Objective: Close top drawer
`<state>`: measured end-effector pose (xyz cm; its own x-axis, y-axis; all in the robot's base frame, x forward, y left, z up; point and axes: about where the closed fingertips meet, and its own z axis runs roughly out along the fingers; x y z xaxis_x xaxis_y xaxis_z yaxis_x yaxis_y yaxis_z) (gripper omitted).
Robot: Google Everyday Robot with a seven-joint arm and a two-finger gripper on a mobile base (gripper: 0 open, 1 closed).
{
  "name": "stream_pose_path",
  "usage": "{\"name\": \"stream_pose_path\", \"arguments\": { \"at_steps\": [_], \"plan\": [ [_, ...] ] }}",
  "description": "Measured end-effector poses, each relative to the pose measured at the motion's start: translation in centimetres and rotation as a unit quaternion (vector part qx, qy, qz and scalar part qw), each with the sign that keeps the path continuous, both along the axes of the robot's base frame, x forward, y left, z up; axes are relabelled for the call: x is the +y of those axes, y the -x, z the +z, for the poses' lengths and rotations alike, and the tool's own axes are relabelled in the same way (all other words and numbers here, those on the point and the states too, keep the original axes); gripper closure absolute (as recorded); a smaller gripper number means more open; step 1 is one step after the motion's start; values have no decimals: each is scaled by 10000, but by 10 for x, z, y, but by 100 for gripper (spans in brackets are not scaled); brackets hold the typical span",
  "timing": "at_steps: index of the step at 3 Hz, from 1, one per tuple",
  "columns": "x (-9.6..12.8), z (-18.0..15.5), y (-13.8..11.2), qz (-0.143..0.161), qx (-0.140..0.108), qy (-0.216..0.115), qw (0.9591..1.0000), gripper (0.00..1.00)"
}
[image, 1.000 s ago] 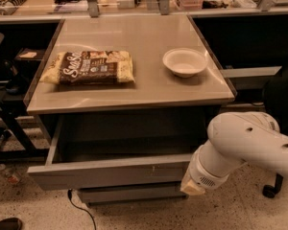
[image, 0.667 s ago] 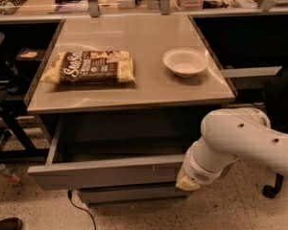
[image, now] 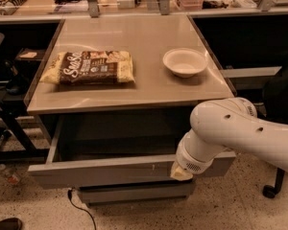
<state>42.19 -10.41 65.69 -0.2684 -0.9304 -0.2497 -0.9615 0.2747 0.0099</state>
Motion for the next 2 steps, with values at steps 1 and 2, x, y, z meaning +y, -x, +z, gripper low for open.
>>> {"name": "stream_pose_path", "arguments": {
  "at_steps": [1,2],
  "plan": [
    [0,0,0,1,-1,0,10000,82],
    [0,0,0,1,-1,1,10000,57]
  ]
}}
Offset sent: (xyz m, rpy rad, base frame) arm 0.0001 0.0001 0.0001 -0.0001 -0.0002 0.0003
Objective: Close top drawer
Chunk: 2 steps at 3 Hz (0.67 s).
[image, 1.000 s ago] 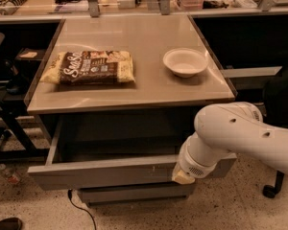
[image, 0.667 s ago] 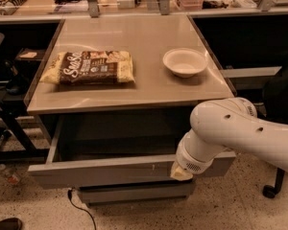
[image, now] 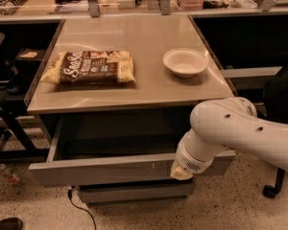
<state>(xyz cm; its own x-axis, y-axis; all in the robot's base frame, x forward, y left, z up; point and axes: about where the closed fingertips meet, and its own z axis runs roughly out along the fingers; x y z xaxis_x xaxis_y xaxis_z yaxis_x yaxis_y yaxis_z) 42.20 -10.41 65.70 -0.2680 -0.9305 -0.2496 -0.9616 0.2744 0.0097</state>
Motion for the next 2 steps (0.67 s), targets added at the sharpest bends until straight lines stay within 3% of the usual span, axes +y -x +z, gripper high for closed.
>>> {"name": "stream_pose_path", "arguments": {
  "at_steps": [2],
  "plan": [
    [0,0,0,0,0,0,10000,11]
  ]
}}
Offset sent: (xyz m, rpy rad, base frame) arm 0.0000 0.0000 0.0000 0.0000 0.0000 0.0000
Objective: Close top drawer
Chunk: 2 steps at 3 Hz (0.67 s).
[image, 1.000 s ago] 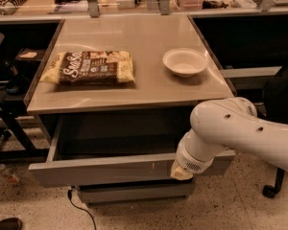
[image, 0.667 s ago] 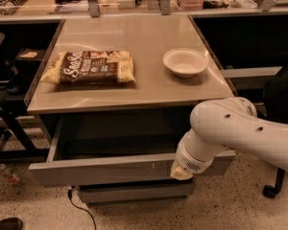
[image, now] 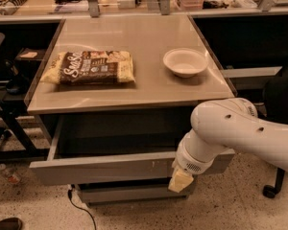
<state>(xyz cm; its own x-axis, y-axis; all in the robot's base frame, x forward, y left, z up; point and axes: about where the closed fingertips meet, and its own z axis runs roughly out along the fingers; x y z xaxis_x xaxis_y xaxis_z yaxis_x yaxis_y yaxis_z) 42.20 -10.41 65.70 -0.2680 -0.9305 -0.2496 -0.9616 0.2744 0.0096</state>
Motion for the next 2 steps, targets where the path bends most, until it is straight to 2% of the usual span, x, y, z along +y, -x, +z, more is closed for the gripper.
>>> {"name": "stream_pose_path", "arguments": {
  "at_steps": [1,2],
  "plan": [
    [0,0,0,0,0,0,10000,0],
    [0,0,0,0,0,0,10000,0]
  ]
}}
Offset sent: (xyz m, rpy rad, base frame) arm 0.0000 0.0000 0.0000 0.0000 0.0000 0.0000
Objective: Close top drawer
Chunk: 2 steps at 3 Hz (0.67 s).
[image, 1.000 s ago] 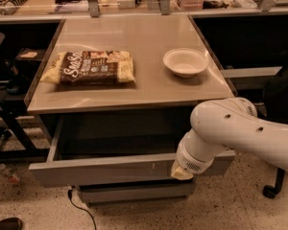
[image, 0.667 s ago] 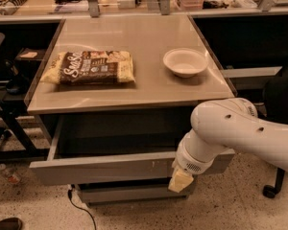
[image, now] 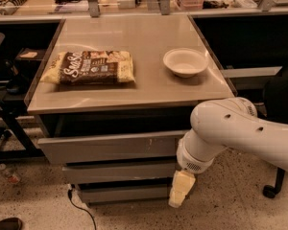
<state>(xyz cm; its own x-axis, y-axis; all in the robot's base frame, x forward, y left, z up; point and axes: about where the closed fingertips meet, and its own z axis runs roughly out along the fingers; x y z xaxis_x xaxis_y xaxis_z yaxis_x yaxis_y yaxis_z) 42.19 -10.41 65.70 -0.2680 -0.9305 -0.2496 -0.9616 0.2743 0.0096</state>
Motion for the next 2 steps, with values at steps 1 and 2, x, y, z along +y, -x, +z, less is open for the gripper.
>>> {"name": "stream_pose_path", "arguments": {
  "at_steps": [1,2],
  "plan": [
    [0,0,0,0,0,0,10000,19],
    [0,0,0,0,0,0,10000,43]
  ]
}}
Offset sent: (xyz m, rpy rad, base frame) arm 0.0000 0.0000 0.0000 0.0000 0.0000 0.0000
